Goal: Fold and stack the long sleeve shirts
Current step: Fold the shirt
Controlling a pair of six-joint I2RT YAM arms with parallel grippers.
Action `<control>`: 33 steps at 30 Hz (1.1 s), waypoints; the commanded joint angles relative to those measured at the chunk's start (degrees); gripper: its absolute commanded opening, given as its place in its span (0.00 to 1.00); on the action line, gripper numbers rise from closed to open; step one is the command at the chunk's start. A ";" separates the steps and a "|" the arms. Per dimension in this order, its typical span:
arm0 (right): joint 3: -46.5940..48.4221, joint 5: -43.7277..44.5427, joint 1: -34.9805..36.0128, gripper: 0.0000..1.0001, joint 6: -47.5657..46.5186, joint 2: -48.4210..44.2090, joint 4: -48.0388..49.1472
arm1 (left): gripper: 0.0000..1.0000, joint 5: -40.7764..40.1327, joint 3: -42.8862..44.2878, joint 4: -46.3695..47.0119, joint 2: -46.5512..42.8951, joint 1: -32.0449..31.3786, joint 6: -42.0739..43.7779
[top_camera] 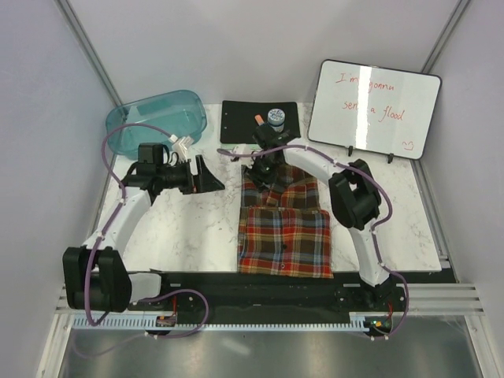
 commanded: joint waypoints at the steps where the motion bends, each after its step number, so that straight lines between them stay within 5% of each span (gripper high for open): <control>1: 6.62 -2.52 -8.65 0.41 2.11 -8.04 -3.40 | 1.00 0.88 2.70 -2.98 3.90 -0.14 10.90; 4: 3.91 -9.71 -17.00 0.50 7.54 -12.71 -7.00 | 0.88 4.14 2.44 -3.61 5.92 -2.76 11.88; 5: 1.98 -11.83 -19.20 0.51 9.40 -16.12 -8.05 | 0.78 3.27 2.53 -3.61 6.53 -4.69 11.53; 8: -13.78 -17.12 -27.37 0.56 13.90 -22.90 -9.46 | 0.68 -1.21 2.79 -2.91 9.52 -12.60 10.30; 15: -37.05 -18.44 -39.59 0.64 15.74 -31.53 -7.72 | 0.67 -6.23 5.86 -2.37 18.83 -19.82 8.71; 33: -40.22 -29.78 -40.49 0.66 18.56 -20.02 -2.00 | 0.72 -11.16 11.40 -2.73 30.97 -24.14 9.24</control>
